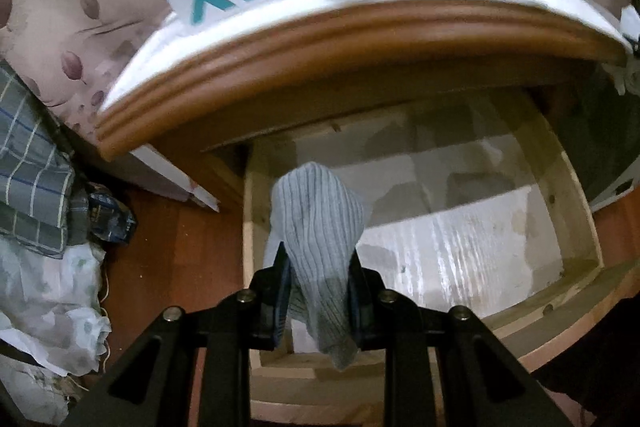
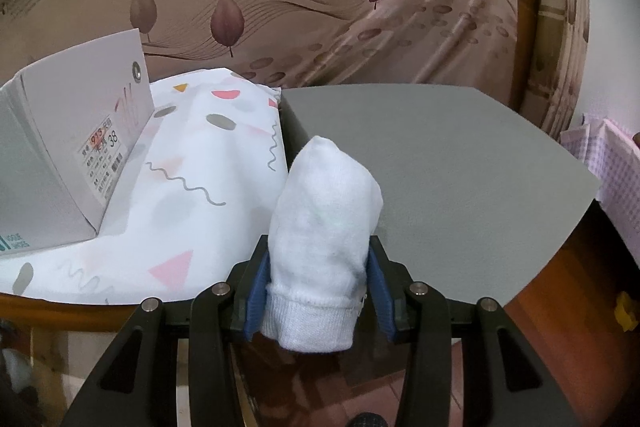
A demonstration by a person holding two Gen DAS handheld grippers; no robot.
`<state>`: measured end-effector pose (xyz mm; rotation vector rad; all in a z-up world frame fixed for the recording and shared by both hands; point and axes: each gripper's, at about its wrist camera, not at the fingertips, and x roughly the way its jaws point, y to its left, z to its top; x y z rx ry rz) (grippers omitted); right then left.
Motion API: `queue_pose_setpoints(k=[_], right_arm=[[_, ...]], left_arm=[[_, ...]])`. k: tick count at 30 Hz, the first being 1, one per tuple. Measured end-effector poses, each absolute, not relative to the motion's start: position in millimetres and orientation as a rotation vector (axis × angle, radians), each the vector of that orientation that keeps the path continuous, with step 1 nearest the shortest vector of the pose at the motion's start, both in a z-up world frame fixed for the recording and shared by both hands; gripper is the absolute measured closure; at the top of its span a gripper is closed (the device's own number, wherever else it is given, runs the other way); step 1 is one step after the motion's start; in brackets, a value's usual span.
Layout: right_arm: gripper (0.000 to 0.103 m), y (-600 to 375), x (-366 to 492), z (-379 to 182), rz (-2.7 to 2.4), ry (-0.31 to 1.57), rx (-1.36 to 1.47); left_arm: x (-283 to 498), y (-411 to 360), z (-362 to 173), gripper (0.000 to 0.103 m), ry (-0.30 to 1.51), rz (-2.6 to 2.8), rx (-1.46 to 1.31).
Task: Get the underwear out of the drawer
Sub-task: 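Lift the grey striped sock with the left tool out over the white box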
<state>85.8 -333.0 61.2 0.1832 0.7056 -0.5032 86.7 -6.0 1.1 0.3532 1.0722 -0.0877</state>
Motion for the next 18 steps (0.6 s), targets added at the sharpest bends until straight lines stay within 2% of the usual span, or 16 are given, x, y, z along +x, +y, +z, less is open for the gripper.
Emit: queue_pose_setpoints(k=[8, 18], right_arm=[[0.061, -332, 84, 62, -0.505, 0.695, 0.168], [0.061, -341, 84, 64, -0.516, 0.702, 0.177]], left_arm=[[84, 6, 51, 0.079, 0.998, -0.076, 0.327], [98, 36, 161, 0.079, 0.877, -0.064, 0.263]])
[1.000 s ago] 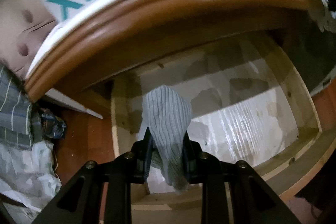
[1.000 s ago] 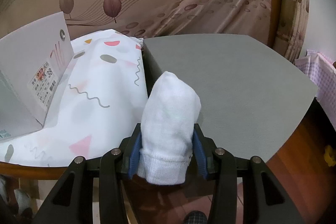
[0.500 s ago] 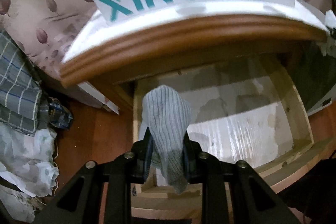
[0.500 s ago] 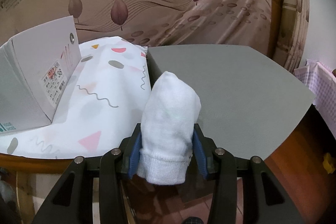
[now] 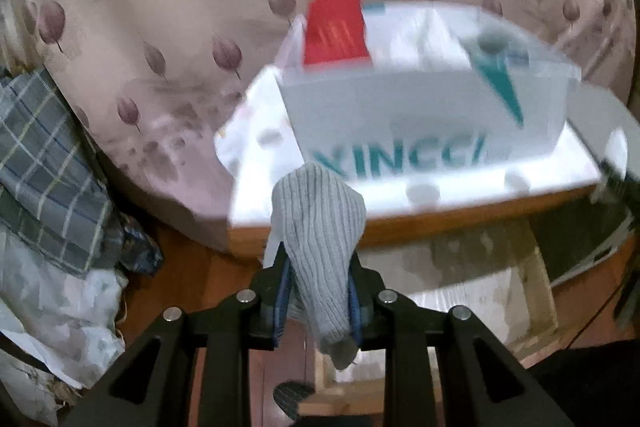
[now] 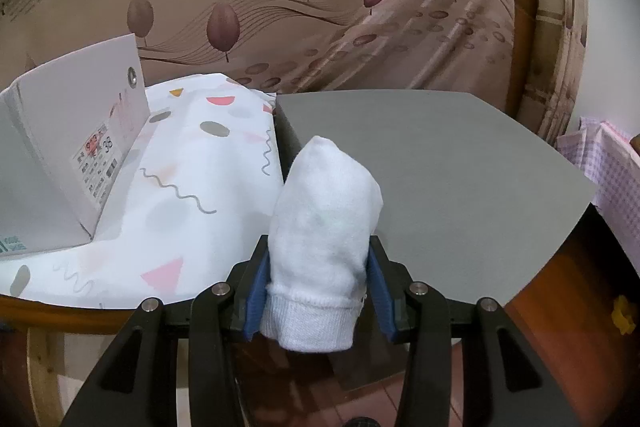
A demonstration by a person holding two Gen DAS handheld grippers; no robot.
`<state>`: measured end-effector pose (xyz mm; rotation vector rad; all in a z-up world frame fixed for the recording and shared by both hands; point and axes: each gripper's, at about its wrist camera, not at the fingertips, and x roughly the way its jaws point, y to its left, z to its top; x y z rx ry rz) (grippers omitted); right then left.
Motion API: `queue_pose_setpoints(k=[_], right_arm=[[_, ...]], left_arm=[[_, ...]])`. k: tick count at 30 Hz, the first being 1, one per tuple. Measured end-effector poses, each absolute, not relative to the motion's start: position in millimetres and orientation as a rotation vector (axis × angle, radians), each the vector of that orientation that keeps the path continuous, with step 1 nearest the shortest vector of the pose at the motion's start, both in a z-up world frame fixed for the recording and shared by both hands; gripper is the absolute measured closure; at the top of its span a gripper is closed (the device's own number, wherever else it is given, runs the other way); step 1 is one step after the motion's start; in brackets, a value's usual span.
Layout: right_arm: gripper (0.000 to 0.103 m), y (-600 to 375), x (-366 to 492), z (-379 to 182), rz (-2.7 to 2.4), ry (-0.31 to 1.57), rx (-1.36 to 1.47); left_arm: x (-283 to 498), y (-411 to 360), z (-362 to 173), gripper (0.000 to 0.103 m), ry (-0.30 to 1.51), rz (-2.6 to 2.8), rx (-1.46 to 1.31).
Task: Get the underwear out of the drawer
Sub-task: 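Lift the grey striped sock with the left tool out over the white box, then lower the grey striped sock into the box and open the left tool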
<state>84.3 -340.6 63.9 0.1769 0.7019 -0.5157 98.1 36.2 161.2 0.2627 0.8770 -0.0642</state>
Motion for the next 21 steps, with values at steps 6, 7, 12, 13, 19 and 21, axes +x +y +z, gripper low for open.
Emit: queue_pose_setpoints(k=[6, 7, 12, 13, 19, 21], right_arm=[[0.061, -345, 85, 64, -0.520, 0.705, 0.184], [0.061, -346, 85, 65, -0.521, 0.705, 0.186], [0.061, -353, 84, 65, -0.537, 0.701, 0.222], [0.061, -355, 84, 65, -0.538, 0.700, 0.231], [0.061, -362, 84, 65, -0.556, 0.701, 0.245], [0.061, -366, 83, 65, -0.561, 0.702, 0.262]], left_arm=[[126, 35, 235, 0.079, 0.827, -0.157, 0.199], [133, 32, 244, 0.079, 0.817, -0.172, 0.199], [173, 0, 278, 0.079, 0.803, -0.281, 0.192], [180, -6, 281, 0.079, 0.805, -0.294, 0.191], [228, -44, 274, 0.079, 0.848, -0.319, 0.228], [244, -51, 262, 0.079, 0.877, -0.291, 0.231]])
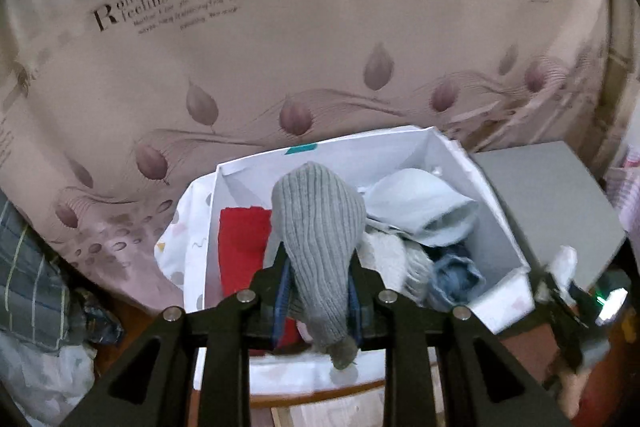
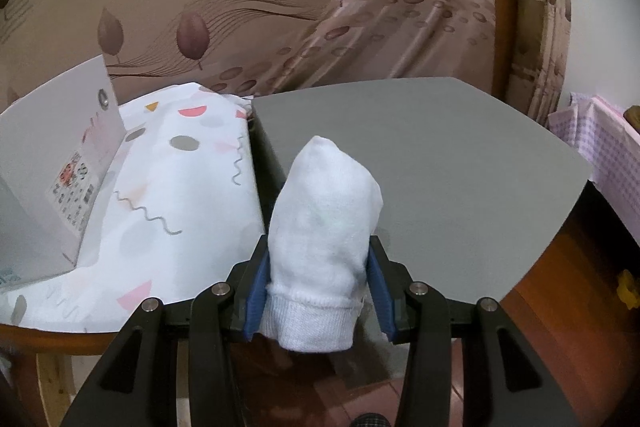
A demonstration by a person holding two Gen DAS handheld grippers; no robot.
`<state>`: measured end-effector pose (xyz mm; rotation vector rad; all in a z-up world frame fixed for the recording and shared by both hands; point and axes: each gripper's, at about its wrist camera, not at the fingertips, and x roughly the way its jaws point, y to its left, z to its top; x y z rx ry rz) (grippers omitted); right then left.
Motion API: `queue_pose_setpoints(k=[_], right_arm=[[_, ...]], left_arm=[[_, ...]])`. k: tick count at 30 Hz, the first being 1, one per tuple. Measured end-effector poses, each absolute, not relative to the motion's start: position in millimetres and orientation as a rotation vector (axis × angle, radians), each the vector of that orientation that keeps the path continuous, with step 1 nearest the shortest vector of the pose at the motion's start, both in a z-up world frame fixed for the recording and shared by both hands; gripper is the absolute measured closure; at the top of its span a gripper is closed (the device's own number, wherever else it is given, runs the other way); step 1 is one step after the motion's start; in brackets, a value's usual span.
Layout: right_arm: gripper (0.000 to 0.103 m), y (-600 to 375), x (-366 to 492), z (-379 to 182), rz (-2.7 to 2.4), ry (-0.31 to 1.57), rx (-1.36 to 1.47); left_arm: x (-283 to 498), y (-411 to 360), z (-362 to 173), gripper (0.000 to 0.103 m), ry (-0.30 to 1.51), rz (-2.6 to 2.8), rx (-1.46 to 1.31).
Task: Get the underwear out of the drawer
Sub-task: 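Lower the grey striped sock into the box and open the left tool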
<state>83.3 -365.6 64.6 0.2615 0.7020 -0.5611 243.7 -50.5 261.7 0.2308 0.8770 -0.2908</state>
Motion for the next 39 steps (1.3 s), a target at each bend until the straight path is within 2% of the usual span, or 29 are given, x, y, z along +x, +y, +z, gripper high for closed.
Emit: queue_pose_setpoints(k=[5, 17, 26, 29, 32, 34, 39], right_arm=[[0.061, -366, 82, 65, -0.563, 0.698, 0.259], [0.061, -366, 84, 63, -0.564, 0.714, 0.250], [0.061, -367, 85, 62, -0.547, 0.723, 0.265], [0.061, -367, 85, 61, -0.539, 0.728, 0.275], [0.061, -365, 86, 60, -0.539, 0.731, 0.273], [0.061, -364, 86, 60, -0.539, 0.732, 0.273], [0.061, -362, 85, 59, -0.532, 0.733, 0.270]], left_arm=[[279, -56, 226, 0.079, 0.991, -0.277, 0.182], [320, -58, 183, 0.076, 1.076, -0.210, 0.169], [317, -70, 183, 0.073, 1.063, -0.210, 0.229], [315, -69, 188, 0.066, 1.058, -0.219, 0.211], [312, -68, 196, 0.055, 1.042, -0.227, 0.191], [308, -68, 204, 0.042, 1.010, -0.228, 0.196], [289, -76, 230, 0.036, 0.927, -0.269, 0.229]])
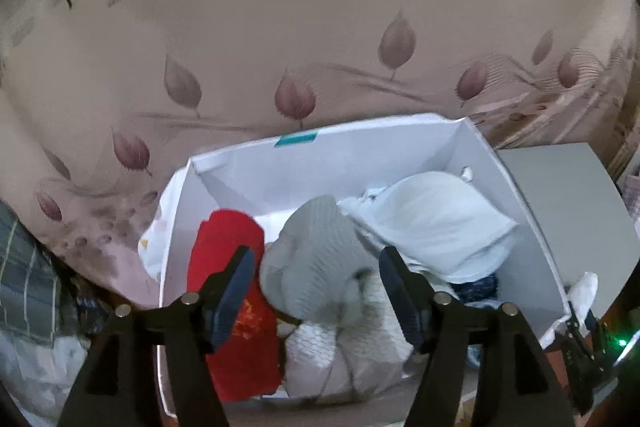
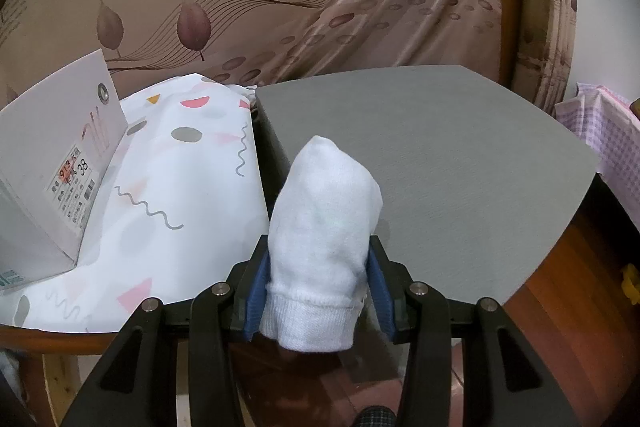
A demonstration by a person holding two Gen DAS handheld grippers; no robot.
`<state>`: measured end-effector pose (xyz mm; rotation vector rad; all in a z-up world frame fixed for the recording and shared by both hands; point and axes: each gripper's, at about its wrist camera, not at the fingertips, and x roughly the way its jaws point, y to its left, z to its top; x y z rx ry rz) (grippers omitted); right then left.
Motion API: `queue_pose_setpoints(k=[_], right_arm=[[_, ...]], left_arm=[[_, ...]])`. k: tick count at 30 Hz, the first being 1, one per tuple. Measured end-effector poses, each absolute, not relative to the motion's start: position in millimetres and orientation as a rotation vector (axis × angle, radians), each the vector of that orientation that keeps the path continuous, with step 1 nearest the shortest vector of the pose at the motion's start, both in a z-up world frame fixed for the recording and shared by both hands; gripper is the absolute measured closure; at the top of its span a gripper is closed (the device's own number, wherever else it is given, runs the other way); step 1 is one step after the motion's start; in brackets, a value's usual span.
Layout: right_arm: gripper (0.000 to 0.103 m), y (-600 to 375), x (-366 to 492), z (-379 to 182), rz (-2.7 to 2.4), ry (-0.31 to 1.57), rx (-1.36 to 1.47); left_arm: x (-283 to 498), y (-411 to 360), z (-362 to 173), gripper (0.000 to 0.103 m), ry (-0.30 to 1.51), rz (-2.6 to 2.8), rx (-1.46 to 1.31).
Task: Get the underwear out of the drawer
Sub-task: 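Lower the grey striped sock into the box and open the left tool, then carry the white sock with the right tool into the box and release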
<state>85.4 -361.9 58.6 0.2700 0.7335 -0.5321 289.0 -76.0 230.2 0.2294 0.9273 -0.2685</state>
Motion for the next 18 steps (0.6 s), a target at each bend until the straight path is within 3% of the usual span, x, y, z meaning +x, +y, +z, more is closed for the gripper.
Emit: queue_pose_setpoints(k=[11, 18], right_arm=[[0.061, -355, 85, 60, -0.519, 0.724, 0.250], [0.061, -352, 83, 64, -0.497, 0.706, 0.263]], left_arm=[[197, -62, 277, 0.033, 0.690, -0.195, 0.241], [134, -16, 239, 0.029, 0.655, -0.055, 0.212]])
